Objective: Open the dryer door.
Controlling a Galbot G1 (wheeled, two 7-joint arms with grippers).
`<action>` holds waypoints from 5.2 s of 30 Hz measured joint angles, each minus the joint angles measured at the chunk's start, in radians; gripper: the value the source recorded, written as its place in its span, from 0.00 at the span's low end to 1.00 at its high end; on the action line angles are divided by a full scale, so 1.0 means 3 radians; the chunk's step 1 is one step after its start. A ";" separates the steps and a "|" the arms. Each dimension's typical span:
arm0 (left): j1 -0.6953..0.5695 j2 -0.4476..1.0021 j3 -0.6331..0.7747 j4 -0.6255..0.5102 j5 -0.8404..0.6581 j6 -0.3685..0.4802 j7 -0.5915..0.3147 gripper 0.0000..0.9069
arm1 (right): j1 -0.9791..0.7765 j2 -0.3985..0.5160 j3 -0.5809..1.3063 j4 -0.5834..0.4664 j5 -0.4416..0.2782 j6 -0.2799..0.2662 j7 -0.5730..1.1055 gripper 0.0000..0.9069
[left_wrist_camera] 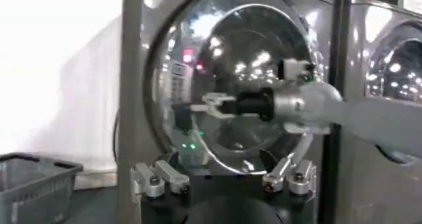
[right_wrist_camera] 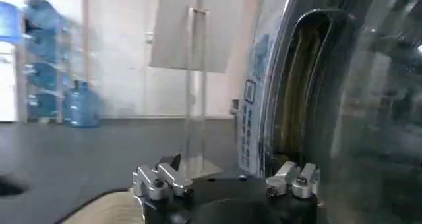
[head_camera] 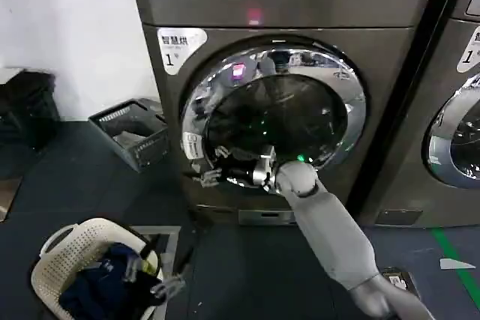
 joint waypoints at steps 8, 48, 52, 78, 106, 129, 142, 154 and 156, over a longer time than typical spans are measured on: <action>-0.0427 0.0516 -0.0577 0.0187 -0.0580 0.0260 -0.0127 1.00 | -0.0245 -0.0426 0.0139 0.0525 0.0266 -0.0138 -0.0475 1.00; -0.2541 0.1929 0.1731 0.1797 -0.1492 -0.0062 0.0143 1.00 | -0.2473 -0.1353 0.2692 0.1654 0.0792 -0.0084 -0.1360 1.00; -0.2809 0.1878 0.2135 0.1811 -0.1471 -0.0126 0.0260 1.00 | -0.2775 -0.1193 0.3322 0.1720 0.0767 -0.0033 -0.1019 1.00; -0.3703 0.1630 0.4109 0.1598 -0.1425 -0.0009 -0.0148 1.00 | -0.3717 -0.0493 0.5993 0.2348 0.0426 -0.0317 0.2447 1.00; -0.4648 -0.0144 0.4934 0.2953 -0.1024 -0.0116 -0.0747 1.00 | -0.4115 -0.0221 0.6903 0.2276 0.0331 -0.0089 0.2549 1.00; -0.4800 -0.0469 0.4720 0.3527 -0.0653 -0.0316 -0.1134 1.00 | -0.4167 -0.0341 0.7171 0.2090 0.0132 0.0088 0.2640 1.00; -0.4735 -0.0469 0.4664 0.3260 -0.0707 -0.0570 -0.1169 1.00 | -0.4174 -0.0362 0.7245 0.2082 0.0134 0.0117 0.2646 1.00; -0.4578 0.0078 0.4653 0.2600 -0.0718 -0.1079 -0.1313 1.00 | -0.4127 -0.0412 0.7257 0.2023 0.0144 0.0148 0.2667 1.00; -0.4548 0.0319 0.4654 0.2420 -0.0742 -0.1116 -0.1311 1.00 | -0.4116 -0.0431 0.7270 0.2006 0.0144 0.0159 0.2665 1.00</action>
